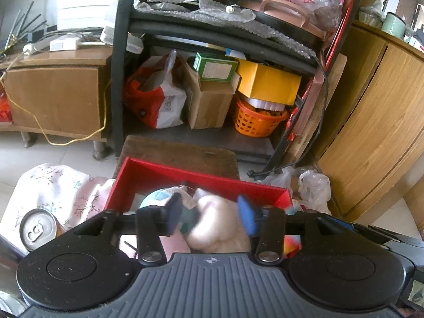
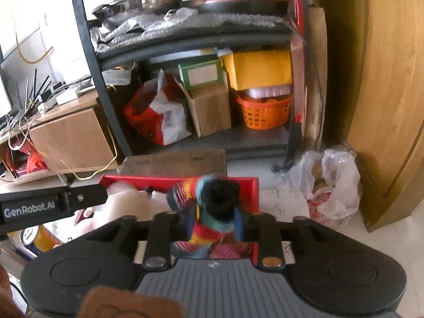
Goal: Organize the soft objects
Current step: 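Lower the white plush and striped hat into the red box and open both tools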
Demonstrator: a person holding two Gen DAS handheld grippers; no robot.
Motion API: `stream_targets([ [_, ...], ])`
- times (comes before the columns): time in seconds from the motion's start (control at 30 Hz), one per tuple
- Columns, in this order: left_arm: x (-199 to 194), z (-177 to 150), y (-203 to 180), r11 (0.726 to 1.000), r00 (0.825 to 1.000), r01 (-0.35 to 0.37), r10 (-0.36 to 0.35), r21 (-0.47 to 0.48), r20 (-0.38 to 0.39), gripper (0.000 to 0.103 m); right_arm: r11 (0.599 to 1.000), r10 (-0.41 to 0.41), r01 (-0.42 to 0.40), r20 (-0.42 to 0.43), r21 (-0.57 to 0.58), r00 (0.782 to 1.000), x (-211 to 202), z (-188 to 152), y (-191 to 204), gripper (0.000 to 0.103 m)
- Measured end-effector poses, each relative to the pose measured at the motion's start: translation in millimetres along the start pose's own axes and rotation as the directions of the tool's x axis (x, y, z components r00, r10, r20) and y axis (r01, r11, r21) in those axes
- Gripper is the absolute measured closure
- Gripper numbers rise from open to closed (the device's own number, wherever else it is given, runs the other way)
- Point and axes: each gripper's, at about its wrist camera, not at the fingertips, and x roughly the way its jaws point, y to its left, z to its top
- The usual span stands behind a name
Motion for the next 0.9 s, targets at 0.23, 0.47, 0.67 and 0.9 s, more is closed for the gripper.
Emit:
stream_targets([
  [0.23, -7, -1, -3, 1.000, 1.000, -0.011, 0.011, 0.011, -0.006, 0.045, 0.998, -0.029, 0.028, -0.021, -0.049, 0.999, -2, -5, 9, 0.086],
  [0.47, -18, -3, -5, 1.000, 1.000, -0.020, 0.020, 0.024, -0.018, 0.041, 0.996, -0.035, 0.031, -0.047, -0.088, 0.998, -9, -10, 19, 0.077],
  [0.67, -27, -7, -1, 1.000, 0.999, -0.019, 0.019, 0.011, -0.035, 0.038, 0.993, -0.045, 0.039, -0.053, -0.111, 0.998, -16, -13, 24, 0.066],
  [0.9, -40, -16, -1, 1.000, 0.999, -0.018, 0.019, 0.010, -0.051, 0.037, 0.995, -0.040, 0.035, -0.062, -0.090, 0.997, -28, -18, 18, 0.059],
])
